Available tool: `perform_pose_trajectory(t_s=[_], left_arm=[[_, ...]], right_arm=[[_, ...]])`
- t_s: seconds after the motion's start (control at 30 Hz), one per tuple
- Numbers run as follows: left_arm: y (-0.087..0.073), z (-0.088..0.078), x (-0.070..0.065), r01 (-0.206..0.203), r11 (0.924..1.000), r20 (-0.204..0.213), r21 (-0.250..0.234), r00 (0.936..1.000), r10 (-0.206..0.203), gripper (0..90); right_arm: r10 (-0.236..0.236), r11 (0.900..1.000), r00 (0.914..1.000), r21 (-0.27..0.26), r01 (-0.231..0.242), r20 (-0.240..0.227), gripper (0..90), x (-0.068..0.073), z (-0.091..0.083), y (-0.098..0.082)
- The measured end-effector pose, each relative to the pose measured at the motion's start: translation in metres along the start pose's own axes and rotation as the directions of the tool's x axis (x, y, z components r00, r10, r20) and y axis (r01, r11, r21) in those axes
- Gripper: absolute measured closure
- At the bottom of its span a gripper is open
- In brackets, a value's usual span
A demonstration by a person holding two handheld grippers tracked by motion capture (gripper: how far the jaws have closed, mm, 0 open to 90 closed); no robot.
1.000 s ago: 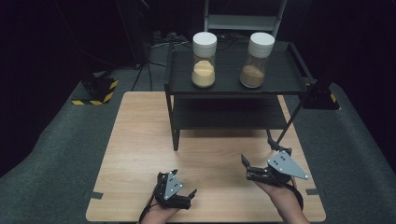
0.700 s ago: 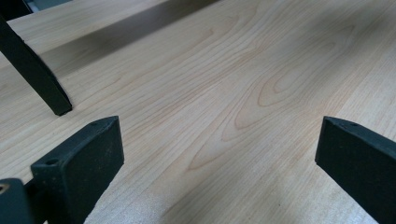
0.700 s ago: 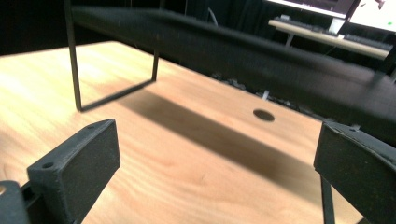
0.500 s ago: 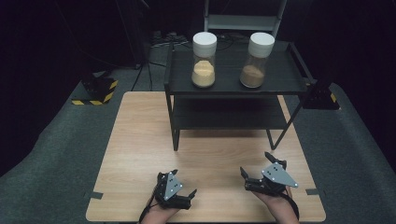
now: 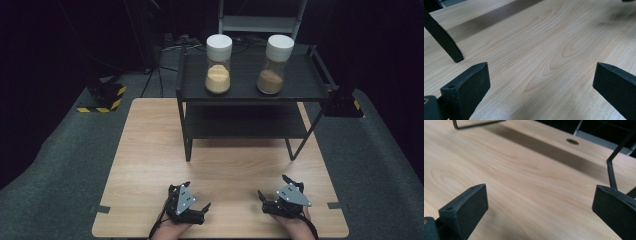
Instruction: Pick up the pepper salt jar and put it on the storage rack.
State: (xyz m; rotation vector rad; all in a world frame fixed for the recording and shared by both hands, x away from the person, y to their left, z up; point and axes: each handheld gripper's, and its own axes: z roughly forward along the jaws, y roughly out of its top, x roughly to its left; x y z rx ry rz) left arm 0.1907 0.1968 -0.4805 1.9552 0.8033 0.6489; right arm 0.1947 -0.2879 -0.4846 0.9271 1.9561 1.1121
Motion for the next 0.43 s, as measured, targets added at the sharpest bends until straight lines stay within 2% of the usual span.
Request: perform_pose_trajectory(t_s=[0.1,0.17,0.27,0.43], left_arm=[[0.0,0.0,-0.0002,0.0,1.0,-0.001,0.0,1.0,0.0,1.4],[0.0,0.0,-0.0005,-0.001,1.0,-0.002,0.0,1.0,0.001,1.3],[0.0003,0.0002,-0.0009,-0.003,1.0,-0.003,0.001,1.0,0.003,1.3],[0.0017,0.0007,-0.0018,-0.006,0.9999,-0.007,0.009,1.0,0.006,1.3]], right_arm=[[-0.015,0.999,0.9999,0.029,0.015,0.006,0.0,0.0,0.0005,-0.0004],[-0.034,0.999,0.9992,0.028,0.034,0.02,0.0,0.0019,-0.0007,-0.0015],[-0.058,0.996,0.998,0.062,0.056,0.027,0.0,0.0032,-0.0006,0.0023],[-0.073,0.993,0.9967,0.096,0.069,0.036,0.0,0.0054,-0.0005,0.0061]])
